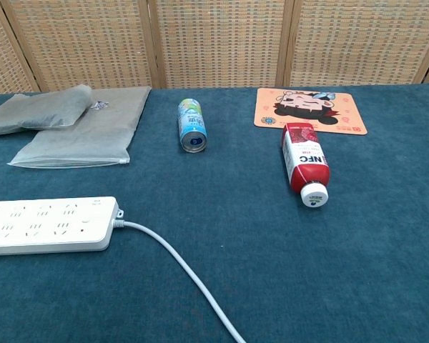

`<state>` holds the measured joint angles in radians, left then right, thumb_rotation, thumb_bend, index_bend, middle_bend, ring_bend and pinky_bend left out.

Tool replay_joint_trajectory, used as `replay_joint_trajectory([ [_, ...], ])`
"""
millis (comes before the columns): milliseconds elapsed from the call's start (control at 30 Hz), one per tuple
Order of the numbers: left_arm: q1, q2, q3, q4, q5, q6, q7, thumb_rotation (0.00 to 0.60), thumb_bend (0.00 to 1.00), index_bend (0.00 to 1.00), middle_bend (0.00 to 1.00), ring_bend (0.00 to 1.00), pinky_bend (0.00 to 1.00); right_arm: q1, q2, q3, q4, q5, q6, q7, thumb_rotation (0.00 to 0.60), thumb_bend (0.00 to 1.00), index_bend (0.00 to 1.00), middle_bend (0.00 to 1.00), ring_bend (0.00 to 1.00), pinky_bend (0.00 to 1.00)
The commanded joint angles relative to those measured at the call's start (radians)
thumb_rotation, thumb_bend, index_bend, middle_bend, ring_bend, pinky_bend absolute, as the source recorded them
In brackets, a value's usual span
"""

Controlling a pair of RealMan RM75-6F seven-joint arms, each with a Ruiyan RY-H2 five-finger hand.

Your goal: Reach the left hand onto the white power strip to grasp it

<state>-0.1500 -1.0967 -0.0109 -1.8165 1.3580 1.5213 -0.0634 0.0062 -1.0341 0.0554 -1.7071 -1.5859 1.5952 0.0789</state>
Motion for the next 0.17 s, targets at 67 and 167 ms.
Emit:
replay_joint_trajectory([
  [67,0.007,-0.002,-0.006,0.017,0.007,-0.002,-0.021,0.156,0.0,0.0,0.0,0.0,0.0,0.0,-0.003,0.0,0.0,0.001,0.0,-0.006,0.6,0.0,0.0,0.0,0.0,0.0],
  [167,0.008,0.001,-0.008,0.027,0.013,-0.015,-0.024,0.155,0.0,0.0,0.0,0.0,0.0,0.002,-0.004,0.002,0.001,0.004,-0.002,-0.012,0.6,0.0,0.0,0.0,0.0,0.0],
])
